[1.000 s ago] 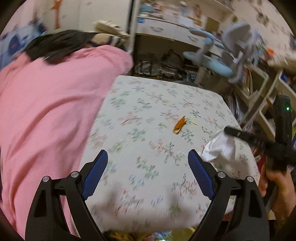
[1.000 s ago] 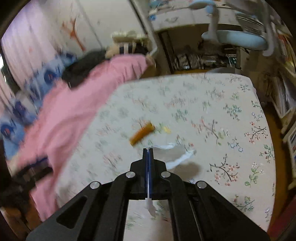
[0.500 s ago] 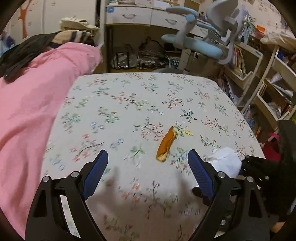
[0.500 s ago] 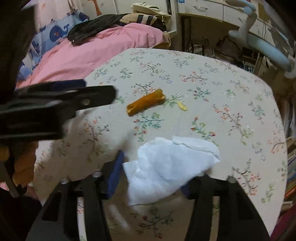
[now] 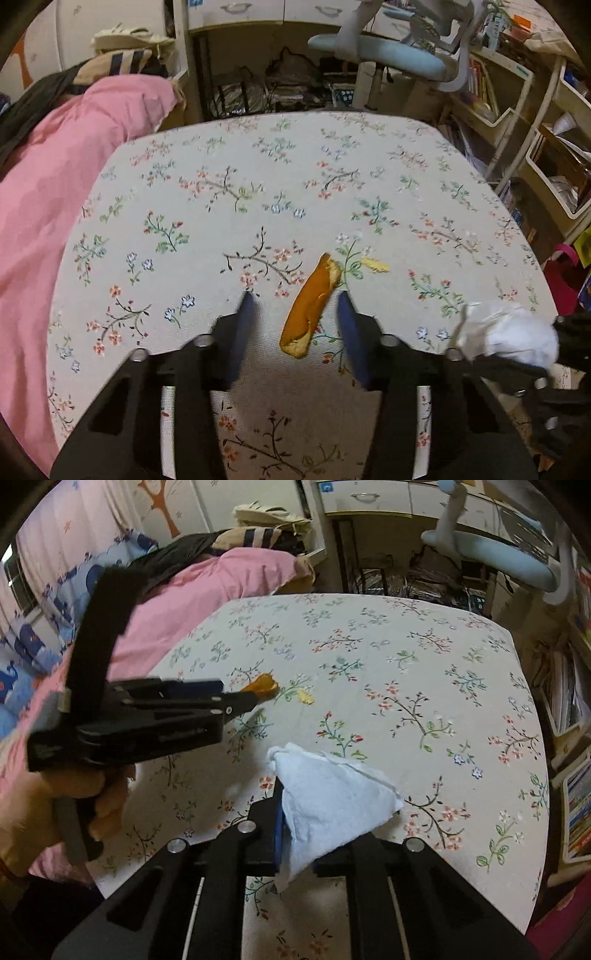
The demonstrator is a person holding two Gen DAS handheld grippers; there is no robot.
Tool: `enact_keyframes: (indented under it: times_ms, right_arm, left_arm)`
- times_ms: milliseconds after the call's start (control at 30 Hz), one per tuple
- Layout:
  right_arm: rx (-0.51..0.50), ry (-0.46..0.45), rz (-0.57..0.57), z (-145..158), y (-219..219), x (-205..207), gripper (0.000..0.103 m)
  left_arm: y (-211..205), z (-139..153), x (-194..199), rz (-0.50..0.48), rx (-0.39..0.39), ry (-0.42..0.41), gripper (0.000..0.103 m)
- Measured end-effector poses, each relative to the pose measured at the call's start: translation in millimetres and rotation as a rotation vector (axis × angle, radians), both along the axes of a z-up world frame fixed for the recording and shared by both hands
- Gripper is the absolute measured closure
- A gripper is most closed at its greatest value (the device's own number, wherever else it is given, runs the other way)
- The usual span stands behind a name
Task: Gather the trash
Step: 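Grasp the orange snack stick with the left tool while the right holds the tissue, then carry the orange stick and tissue down toward the yellow bin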
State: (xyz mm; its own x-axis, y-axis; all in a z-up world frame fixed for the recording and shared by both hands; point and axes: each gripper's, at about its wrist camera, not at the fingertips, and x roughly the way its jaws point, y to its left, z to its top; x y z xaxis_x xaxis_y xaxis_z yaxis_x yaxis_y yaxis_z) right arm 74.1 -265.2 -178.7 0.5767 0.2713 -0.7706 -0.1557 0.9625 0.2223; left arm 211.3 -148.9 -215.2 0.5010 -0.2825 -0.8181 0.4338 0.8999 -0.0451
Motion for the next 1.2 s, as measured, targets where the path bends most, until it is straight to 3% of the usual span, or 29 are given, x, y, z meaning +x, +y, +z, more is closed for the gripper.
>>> enact_keyframes:
  times_ms: [33,100,800,1200]
  right_arm:
    - [0.007,-0.002,-0.003,1,-2,-1,0.092]
    - [0.020,-0.007,-0.008,3,-4,-1,0.092]
    - [0.122,-0.181,-0.042,53,1,-28,0.091]
    - [0.192,-0.334,-0.016,90,15,-73,0.090]
  left_arm:
    - [-1,-2,-2,0.001,0.009,-0.007,0.072]
    - [-1,-2,-4,-0.008,0.023,-0.016,0.089]
    - [33,89,-90,0.068,-0.054,-0.214,0.089]
    - [69,113,-167,0.124,-0.063,-0.282,0.089]
